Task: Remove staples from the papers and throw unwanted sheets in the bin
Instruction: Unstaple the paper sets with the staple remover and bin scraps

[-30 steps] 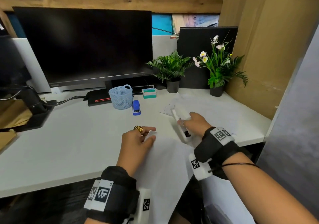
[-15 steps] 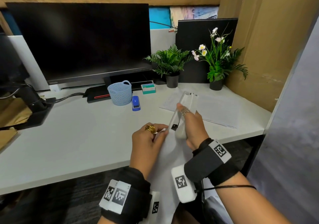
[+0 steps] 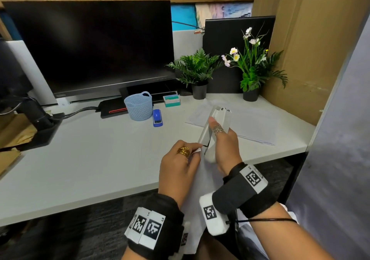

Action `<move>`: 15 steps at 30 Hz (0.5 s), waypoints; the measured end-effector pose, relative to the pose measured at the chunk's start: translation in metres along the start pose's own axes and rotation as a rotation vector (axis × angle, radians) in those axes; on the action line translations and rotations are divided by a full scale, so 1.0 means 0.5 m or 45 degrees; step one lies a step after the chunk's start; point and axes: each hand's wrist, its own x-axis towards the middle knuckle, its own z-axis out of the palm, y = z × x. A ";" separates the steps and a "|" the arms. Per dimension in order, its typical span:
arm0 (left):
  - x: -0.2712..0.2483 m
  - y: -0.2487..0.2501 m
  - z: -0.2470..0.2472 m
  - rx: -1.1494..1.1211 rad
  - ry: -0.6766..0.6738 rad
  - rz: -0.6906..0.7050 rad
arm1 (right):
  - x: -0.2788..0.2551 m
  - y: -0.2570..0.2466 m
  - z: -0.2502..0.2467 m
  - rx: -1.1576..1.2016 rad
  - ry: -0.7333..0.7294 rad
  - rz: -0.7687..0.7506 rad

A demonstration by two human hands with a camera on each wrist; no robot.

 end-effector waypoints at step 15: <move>-0.017 -0.012 0.009 -0.076 0.038 -0.060 | 0.013 0.040 0.003 0.095 -0.029 0.136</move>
